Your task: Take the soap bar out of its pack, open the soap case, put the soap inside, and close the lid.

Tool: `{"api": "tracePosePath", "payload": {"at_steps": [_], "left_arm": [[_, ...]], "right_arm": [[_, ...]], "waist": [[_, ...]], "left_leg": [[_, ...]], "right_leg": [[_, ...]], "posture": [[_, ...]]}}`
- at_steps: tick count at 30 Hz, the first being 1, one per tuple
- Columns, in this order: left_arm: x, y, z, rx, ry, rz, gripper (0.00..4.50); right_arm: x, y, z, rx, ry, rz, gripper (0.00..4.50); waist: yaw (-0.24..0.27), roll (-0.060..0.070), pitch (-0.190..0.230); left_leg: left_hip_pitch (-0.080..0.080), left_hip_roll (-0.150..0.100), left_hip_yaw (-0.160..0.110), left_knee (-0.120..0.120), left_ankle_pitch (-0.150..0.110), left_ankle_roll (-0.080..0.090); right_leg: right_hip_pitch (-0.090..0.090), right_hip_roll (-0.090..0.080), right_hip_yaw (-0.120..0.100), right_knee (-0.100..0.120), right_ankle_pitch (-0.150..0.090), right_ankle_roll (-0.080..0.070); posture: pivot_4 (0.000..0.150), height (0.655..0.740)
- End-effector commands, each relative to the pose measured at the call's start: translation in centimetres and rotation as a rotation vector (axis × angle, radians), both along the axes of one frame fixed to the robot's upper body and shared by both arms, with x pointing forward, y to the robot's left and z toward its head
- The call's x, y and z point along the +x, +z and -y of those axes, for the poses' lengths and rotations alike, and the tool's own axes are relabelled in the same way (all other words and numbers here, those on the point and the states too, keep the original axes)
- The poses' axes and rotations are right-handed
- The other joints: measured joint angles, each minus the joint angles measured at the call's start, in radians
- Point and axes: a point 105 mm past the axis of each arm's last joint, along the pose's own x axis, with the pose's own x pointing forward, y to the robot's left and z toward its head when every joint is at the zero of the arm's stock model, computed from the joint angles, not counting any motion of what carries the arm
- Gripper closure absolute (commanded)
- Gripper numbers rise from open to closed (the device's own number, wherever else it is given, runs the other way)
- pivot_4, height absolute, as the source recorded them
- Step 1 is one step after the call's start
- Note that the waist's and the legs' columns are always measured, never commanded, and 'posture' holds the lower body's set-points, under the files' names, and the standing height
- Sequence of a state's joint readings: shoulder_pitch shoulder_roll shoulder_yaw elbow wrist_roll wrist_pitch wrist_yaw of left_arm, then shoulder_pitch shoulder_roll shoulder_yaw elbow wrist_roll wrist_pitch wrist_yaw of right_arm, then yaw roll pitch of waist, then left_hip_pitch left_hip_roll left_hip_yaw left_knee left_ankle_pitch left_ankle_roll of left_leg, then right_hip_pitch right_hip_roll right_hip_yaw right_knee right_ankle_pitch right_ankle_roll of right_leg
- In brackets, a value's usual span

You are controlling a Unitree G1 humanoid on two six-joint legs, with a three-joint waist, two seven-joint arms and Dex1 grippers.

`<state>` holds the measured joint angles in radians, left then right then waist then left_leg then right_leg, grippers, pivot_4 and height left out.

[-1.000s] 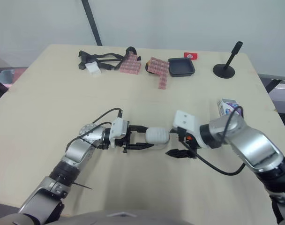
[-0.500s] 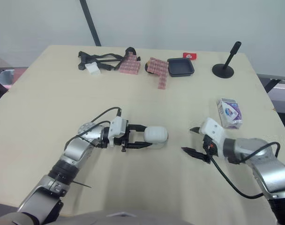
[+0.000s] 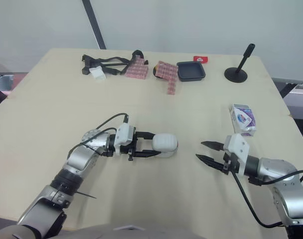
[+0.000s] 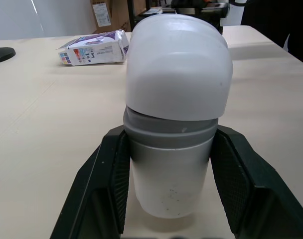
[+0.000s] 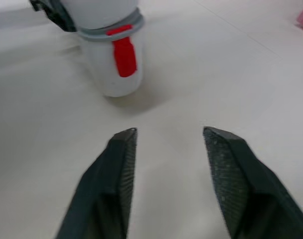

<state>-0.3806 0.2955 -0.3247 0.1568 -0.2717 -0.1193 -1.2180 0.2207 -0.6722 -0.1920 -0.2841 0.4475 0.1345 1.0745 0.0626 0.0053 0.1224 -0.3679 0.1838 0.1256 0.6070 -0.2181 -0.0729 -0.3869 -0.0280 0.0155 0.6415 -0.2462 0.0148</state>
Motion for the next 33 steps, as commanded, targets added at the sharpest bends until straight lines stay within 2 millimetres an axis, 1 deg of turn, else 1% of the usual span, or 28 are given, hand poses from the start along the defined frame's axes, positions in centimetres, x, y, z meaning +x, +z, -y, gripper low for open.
{"api": "tracePosePath", "payload": {"at_steps": [1,3,4,6,10,13,15,19,23,27,33], "left_arm": [[0.4,0.1,-0.5,0.009,0.019,0.005,2.63],[0.4,0.0,-0.5,0.010,0.017,0.005,2.63],[0.4,0.0,-0.5,0.010,0.017,0.005,2.63],[0.5,0.0,-0.5,0.011,0.017,0.005,2.63],[0.5,0.0,-0.6,0.013,0.020,0.006,2.63],[0.4,0.0,-0.7,0.015,0.017,0.007,2.63],[0.4,0.0,-0.7,0.015,0.016,0.008,2.63],[0.4,0.0,-0.6,0.014,0.014,0.008,2.63],[0.3,0.1,-0.5,0.012,0.013,0.010,2.63],[0.2,0.1,-0.5,0.012,0.014,0.011,2.63],[0.3,0.1,-0.5,0.012,0.016,0.014,2.63]], "right_arm": [[-0.3,1.2,0.1,-0.004,0.045,0.073,3.56],[-0.4,1.7,-0.1,-0.001,0.075,0.093,4.23],[-0.5,2.2,-0.4,0.007,0.096,0.106,4.48],[-0.5,3.1,-0.8,0.018,0.123,0.135,4.48],[0.3,6.0,-2.0,0.087,0.125,0.224,4.48],[0.4,7.9,-3.7,0.122,0.172,0.271,4.48],[0.0,8.6,-5.0,0.137,0.216,0.279,4.48],[-0.5,8.8,-6.7,0.126,0.272,0.280,4.48],[-0.1,8.4,-8.1,0.063,0.310,0.290,4.48],[-0.1,8.6,-9.0,0.061,0.338,0.300,4.48],[0.2,8.3,-9.5,0.033,0.349,0.294,4.48]], "waist": [[-0.001,0.000,0.000],[-0.001,0.000,0.000],[-0.001,0.000,0.000],[-0.002,0.000,0.000],[-0.005,0.000,0.000],[-0.005,0.000,0.000],[-0.005,0.000,0.000],[-0.004,0.000,0.000],[-0.007,0.000,0.000],[-0.006,0.000,0.000],[-0.006,0.000,0.000]], "left_leg": [[0.000,0.000,0.000,0.000,0.000,0.000],[0.000,0.000,0.000,0.000,0.000,0.001],[0.000,0.000,0.000,0.000,0.000,0.001],[0.000,0.000,0.000,0.000,0.000,0.001],[0.000,0.000,0.000,0.000,0.001,0.001],[0.001,0.000,0.000,0.001,0.001,0.002],[0.001,0.000,0.000,0.001,0.001,0.002],[0.000,0.000,0.000,0.001,0.001,0.002],[0.001,-0.001,0.000,0.001,0.001,0.001],[0.000,-0.001,0.000,0.001,0.001,0.001],[0.000,-0.001,0.000,0.000,0.002,-0.001]], "right_leg": [[0.000,0.000,0.000,0.000,0.000,0.000],[0.000,0.000,0.000,0.000,0.000,0.000],[0.000,0.000,0.000,0.000,0.000,0.000],[0.000,0.000,0.000,0.000,0.000,0.000],[0.000,0.000,0.000,0.001,0.000,0.000],[0.000,0.000,0.000,0.002,0.000,0.000],[0.000,0.000,0.000,0.002,0.000,0.000],[0.000,0.000,0.000,0.002,0.000,0.000],[0.000,0.000,0.000,0.003,0.000,0.000],[0.000,0.000,0.000,0.002,0.000,0.000],[0.000,0.000,0.000,0.002,0.000,0.000]], "posture": [[0.150,0.7400],[0.150,0.7400],[0.150,0.7400],[0.150,0.7400],[0.150,0.7400],[0.150,0.7400],[0.150,0.7400],[0.150,0.7400],[0.150,0.7400],[0.150,0.7400],[0.150,0.7400]]}}
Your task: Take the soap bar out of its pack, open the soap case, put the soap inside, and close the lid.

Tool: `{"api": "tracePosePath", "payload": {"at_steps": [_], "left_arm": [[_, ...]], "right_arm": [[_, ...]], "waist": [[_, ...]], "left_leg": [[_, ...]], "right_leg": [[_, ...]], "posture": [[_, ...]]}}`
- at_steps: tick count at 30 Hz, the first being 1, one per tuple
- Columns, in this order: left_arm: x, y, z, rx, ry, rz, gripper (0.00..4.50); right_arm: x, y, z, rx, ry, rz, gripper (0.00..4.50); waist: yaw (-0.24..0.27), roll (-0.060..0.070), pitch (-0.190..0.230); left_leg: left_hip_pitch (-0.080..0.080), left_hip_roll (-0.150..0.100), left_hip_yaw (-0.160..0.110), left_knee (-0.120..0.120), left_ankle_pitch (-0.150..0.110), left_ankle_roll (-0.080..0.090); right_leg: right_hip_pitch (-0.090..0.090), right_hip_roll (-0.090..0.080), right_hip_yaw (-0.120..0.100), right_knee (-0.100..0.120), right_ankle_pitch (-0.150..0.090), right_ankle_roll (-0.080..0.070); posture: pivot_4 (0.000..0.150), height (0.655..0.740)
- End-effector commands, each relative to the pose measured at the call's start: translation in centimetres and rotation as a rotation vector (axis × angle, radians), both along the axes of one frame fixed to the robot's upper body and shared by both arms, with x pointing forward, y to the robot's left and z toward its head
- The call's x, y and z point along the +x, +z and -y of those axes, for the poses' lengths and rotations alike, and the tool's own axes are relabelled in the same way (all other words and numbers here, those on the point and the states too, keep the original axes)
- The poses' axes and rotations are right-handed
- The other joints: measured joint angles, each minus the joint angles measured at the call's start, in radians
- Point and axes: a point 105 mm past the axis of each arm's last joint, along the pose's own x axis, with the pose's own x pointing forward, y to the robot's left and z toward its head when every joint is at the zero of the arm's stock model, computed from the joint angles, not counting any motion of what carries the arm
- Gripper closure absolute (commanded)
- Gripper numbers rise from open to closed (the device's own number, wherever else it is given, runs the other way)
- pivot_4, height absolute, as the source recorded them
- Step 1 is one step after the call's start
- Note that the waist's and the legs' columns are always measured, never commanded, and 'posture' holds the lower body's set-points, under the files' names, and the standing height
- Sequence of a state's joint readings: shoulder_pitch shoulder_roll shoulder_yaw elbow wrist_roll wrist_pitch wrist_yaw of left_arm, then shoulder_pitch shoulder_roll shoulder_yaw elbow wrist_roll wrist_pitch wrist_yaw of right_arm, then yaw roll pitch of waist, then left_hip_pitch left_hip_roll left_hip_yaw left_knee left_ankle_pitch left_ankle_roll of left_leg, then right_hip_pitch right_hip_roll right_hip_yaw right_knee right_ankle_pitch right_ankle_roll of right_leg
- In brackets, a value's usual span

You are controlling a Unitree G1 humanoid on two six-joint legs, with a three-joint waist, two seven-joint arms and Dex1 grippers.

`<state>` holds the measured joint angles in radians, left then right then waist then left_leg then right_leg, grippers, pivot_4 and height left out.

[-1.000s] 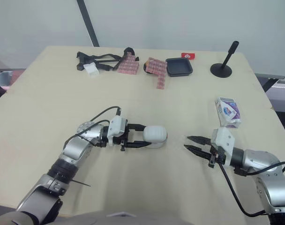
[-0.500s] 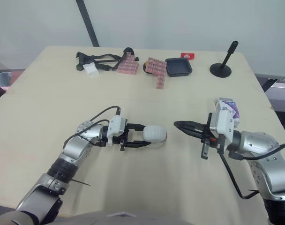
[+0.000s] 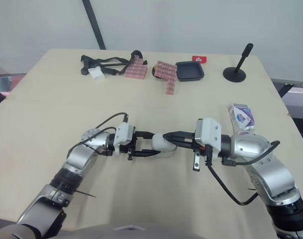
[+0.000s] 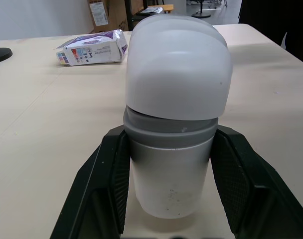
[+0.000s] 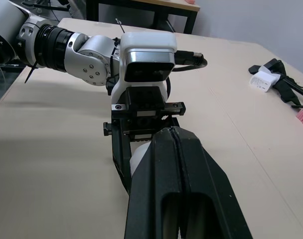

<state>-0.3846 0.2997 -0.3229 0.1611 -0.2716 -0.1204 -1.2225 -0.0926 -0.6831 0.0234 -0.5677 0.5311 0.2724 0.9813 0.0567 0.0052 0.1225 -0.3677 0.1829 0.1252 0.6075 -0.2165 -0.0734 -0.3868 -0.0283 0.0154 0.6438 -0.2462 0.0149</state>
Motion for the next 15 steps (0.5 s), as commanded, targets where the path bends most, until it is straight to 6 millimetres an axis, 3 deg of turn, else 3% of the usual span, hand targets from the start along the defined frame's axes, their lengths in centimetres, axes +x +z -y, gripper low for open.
{"api": "tracePosePath", "payload": {"at_steps": [1,15], "left_arm": [[0.2,0.2,-0.4,0.006,0.018,0.014,2.63],[0.3,0.2,-0.3,0.003,0.022,0.017,2.63]], "right_arm": [[0.0,0.3,-0.1,-0.030,0.001,0.036,4.48],[0.8,-1.4,0.6,-0.088,-0.046,-0.015,4.48]], "waist": [[0.000,0.000,0.000],[0.000,0.000,0.000]], "left_leg": [[0.000,0.000,0.000,0.000,0.000,0.000],[0.000,0.000,0.000,0.000,0.001,-0.002]], "right_leg": [[0.000,0.000,0.000,0.000,0.000,0.000],[0.000,0.000,0.000,0.000,0.000,0.000]], "posture": [[0.150,0.7400],[0.150,0.7400]]}}
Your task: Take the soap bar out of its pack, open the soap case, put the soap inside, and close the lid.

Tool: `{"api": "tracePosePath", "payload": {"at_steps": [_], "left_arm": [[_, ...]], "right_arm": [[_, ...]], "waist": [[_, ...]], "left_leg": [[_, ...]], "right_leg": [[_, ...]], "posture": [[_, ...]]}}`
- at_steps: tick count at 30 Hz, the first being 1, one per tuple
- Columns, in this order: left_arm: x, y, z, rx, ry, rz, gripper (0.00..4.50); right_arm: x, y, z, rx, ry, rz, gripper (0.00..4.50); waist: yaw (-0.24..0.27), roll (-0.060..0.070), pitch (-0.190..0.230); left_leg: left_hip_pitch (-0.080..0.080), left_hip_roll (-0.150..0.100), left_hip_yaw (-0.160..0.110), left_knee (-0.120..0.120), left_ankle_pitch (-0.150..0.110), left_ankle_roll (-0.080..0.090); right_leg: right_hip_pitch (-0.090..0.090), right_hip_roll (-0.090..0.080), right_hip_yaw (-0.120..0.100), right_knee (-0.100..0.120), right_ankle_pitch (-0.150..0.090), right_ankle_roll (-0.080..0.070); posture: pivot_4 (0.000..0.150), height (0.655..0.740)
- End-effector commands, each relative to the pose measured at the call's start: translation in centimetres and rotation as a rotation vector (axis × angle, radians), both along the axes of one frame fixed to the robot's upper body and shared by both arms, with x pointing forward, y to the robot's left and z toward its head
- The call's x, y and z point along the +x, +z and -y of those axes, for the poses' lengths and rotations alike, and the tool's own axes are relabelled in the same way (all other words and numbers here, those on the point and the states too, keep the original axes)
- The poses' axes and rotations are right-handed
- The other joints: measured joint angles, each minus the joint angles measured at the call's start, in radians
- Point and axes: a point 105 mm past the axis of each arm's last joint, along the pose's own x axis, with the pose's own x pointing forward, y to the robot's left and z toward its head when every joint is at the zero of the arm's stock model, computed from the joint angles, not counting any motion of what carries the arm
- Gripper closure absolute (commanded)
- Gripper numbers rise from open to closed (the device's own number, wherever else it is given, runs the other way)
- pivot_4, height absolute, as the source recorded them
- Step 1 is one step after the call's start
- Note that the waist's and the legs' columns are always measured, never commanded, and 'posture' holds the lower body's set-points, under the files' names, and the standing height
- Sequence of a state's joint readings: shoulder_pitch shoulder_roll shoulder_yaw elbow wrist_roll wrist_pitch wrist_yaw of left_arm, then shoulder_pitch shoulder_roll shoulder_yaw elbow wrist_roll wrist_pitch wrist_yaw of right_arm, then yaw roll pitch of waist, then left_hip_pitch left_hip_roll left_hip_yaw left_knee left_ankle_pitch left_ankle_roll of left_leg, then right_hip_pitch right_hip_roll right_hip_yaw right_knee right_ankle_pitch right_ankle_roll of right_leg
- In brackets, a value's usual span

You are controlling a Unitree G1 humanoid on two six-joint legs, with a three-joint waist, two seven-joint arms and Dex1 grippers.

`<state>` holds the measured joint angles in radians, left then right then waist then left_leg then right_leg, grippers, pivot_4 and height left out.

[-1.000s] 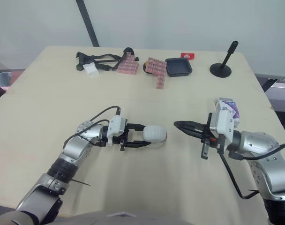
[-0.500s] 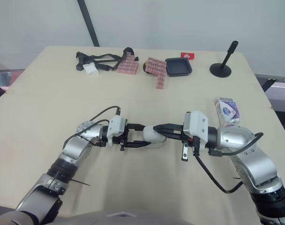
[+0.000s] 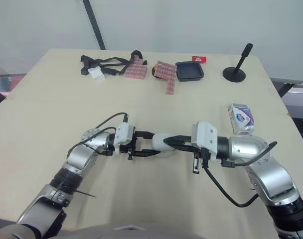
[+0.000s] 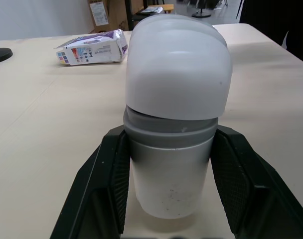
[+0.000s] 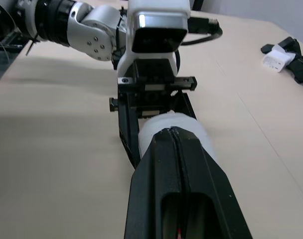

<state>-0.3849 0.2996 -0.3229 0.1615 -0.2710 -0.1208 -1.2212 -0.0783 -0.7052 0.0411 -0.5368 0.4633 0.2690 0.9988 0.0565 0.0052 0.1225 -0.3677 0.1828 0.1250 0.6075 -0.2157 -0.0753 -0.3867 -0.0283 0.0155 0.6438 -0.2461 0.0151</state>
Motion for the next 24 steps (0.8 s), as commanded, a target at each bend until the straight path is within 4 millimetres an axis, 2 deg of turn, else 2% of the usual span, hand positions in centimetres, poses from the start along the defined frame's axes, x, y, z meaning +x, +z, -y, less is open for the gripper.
{"api": "tracePosePath", "payload": {"at_steps": [1,24], "left_arm": [[0.3,0.2,-0.3,0.003,0.020,0.016,2.63],[0.5,0.4,-0.3,-0.005,0.036,0.019,2.63]], "right_arm": [[0.5,0.1,0.0,-0.007,-0.025,0.004,4.48],[0.8,-2.7,0.0,-0.091,-0.046,-0.113,4.48]], "waist": [[0.000,0.000,0.000],[-0.002,-0.001,-0.001]], "left_leg": [[0.000,0.000,0.000,0.000,0.000,0.000],[0.004,0.000,0.000,0.000,0.000,0.000]], "right_leg": [[0.000,0.000,0.000,0.000,0.000,0.000],[0.004,0.000,0.000,0.000,0.000,0.000]], "posture": [[0.150,0.7400],[0.150,0.7400]]}}
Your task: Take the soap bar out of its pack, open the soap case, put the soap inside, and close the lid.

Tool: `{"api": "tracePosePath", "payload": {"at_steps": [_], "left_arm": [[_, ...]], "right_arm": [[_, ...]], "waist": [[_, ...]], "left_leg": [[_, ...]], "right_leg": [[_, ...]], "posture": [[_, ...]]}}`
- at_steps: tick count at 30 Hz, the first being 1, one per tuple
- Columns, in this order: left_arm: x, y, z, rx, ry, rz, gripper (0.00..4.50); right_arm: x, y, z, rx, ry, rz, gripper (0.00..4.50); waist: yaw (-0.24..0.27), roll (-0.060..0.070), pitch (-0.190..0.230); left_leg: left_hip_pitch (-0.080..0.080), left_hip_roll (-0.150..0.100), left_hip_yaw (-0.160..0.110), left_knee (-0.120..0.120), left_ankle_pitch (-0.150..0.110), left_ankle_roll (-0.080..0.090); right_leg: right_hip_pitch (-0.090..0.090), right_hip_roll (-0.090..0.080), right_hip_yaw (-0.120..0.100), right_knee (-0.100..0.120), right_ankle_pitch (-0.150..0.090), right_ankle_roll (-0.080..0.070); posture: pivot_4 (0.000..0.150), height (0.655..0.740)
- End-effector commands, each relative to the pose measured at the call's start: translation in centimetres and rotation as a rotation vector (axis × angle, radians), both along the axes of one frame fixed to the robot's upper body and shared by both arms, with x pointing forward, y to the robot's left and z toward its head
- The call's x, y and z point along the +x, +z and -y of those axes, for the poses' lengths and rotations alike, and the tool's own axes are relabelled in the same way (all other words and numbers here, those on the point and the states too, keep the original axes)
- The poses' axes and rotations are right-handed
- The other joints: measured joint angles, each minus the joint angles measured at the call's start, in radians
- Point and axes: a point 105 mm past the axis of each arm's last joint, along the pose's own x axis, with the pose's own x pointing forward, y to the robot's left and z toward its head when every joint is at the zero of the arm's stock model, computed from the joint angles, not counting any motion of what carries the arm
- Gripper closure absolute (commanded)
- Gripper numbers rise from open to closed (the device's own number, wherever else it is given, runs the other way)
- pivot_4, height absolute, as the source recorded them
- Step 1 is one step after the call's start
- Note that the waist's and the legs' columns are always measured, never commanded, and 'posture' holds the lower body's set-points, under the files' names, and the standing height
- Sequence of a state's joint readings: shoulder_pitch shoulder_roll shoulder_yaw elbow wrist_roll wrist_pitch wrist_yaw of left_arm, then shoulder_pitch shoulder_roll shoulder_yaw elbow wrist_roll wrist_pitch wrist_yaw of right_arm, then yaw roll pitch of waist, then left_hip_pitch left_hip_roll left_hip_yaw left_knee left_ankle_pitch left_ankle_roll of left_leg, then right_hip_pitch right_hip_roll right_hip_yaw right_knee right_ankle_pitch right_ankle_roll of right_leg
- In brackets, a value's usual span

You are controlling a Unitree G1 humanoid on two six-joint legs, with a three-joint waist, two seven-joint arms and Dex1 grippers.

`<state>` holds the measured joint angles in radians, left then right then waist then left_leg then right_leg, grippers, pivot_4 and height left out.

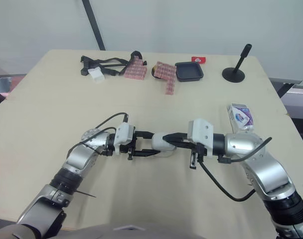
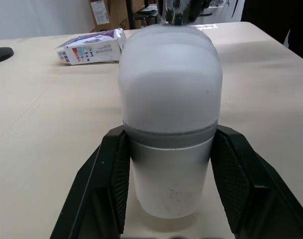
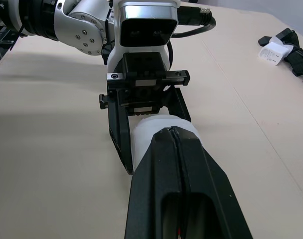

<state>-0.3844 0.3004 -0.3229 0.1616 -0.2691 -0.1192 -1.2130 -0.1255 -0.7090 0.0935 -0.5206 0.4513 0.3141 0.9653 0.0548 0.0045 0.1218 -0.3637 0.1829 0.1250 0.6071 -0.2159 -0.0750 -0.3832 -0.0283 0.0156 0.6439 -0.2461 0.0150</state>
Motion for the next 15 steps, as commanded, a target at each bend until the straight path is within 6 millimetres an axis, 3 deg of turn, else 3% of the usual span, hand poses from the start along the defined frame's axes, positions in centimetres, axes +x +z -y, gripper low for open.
{"api": "tracePosePath", "payload": {"at_steps": [1,8,15], "left_arm": [[0.4,0.4,-0.3,-0.006,0.027,0.020,2.63],[0.4,0.5,-0.4,-0.004,0.029,0.022,2.63],[0.4,0.4,-0.5,0.001,0.031,0.025,2.63]], "right_arm": [[0.2,-2.3,0.7,-0.068,-0.040,-0.086,4.48],[0.2,-2.4,0.8,-0.043,-0.057,-0.091,4.48],[0.4,-0.3,1.1,0.097,-0.080,-0.093,4.48]], "waist": [[0.000,0.000,0.000],[-0.001,0.000,0.000],[-0.001,0.000,0.000]], "left_leg": [[0.001,0.000,0.000,0.000,0.000,0.000],[0.004,0.000,0.000,-0.001,-0.001,0.001],[0.004,0.000,0.000,-0.002,-0.001,0.001]], "right_leg": [[0.001,0.000,0.000,0.000,0.000,0.000],[0.004,0.000,0.000,-0.001,0.000,0.000],[0.004,0.000,0.000,-0.001,0.000,0.000]], "posture": [[0.150,0.7400],[0.150,0.7400],[0.150,0.7400]]}}
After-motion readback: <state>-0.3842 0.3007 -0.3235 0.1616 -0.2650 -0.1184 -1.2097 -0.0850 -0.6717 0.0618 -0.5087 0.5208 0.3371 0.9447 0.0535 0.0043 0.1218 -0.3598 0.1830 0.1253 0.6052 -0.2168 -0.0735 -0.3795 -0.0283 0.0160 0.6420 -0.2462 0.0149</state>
